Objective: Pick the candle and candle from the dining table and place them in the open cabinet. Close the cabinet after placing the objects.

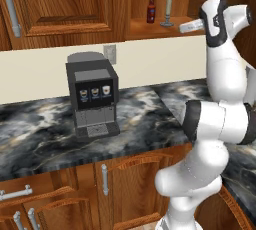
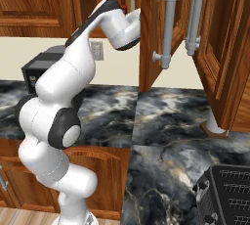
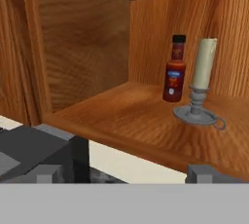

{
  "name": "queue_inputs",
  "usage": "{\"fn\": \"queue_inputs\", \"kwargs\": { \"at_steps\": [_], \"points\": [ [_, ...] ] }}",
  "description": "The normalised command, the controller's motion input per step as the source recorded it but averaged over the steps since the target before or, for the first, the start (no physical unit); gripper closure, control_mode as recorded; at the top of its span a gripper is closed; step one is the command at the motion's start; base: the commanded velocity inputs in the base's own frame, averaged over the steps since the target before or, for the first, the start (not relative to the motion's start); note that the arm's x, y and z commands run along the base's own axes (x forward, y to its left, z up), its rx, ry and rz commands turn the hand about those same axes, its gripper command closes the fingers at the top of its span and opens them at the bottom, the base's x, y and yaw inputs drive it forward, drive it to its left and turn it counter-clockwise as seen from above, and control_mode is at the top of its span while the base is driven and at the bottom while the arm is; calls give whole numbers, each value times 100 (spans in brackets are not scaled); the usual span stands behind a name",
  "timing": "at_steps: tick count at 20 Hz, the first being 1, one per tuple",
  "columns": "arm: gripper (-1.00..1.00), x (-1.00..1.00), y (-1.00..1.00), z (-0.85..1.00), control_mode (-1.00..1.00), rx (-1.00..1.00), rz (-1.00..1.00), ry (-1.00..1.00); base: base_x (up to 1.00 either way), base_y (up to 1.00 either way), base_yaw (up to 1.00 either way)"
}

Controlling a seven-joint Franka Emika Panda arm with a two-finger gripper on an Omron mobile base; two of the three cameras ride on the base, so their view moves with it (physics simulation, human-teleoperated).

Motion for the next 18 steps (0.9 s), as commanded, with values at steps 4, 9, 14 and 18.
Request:
{"fn": "queue_inputs", "kwargs": {
  "at_steps": [4, 9, 14, 18],
  "points": [
    [-100, -100, 69, -52, -100, -4, 10, 0, 0, 0, 0],
    [-100, -98, 79, -47, -100, -6, 8, 0, 0, 0, 0],
    [-100, -70, 65, -33, -100, -2, 4, 0, 0, 0, 0],
    [-100, -21, 39, -42, -100, 0, 0, 10, 0, 0, 0]
  ]
}}
